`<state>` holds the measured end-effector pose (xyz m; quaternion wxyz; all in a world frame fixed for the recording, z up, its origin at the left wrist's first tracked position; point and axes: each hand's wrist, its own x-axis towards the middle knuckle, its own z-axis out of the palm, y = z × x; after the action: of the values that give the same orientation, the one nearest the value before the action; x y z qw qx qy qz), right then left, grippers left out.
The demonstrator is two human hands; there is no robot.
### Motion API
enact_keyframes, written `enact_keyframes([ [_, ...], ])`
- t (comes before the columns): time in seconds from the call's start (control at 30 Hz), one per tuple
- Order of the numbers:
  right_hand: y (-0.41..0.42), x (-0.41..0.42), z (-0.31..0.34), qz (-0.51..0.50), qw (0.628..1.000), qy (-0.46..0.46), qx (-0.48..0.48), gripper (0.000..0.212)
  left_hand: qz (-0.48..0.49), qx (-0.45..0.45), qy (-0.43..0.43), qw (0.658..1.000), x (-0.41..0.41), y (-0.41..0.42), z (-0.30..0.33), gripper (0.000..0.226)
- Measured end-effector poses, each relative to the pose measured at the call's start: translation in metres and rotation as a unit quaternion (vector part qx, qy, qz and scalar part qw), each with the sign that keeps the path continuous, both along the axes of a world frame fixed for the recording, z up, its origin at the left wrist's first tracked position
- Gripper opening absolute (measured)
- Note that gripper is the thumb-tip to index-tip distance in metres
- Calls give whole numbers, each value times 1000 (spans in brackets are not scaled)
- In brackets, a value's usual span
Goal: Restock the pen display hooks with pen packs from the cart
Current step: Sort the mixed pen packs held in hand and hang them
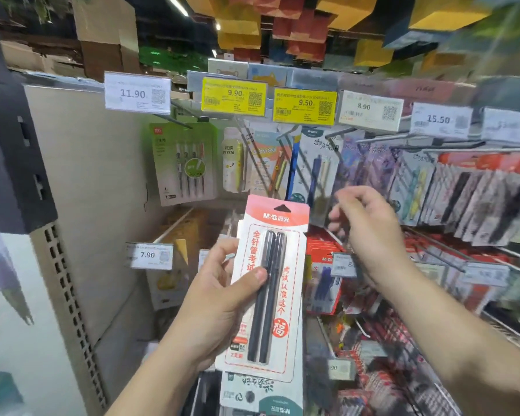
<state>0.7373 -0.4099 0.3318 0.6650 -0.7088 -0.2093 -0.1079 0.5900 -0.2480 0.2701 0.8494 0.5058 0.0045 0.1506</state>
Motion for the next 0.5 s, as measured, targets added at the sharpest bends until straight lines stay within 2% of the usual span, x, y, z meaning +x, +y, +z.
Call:
enact_keyframes([
  [0.07, -10, -20, -2, 60, 997, 32, -25, 14, -22, 3, 0, 1000, 7, -11, -4, 47],
  [0.17, -30, -36, -11, 86, 993, 74, -27, 7, -46, 23, -2, 999, 17, -31, -13, 49],
  [0.3, -71, -43, -22, 84, 988, 130, 4, 11, -85, 31, -14, 996, 23, -68, -21, 51],
  [0.5, -137, -49, -22, 16, 977, 184, 111, 11, -126, 40, -4, 991, 31, -127, -13, 32],
])
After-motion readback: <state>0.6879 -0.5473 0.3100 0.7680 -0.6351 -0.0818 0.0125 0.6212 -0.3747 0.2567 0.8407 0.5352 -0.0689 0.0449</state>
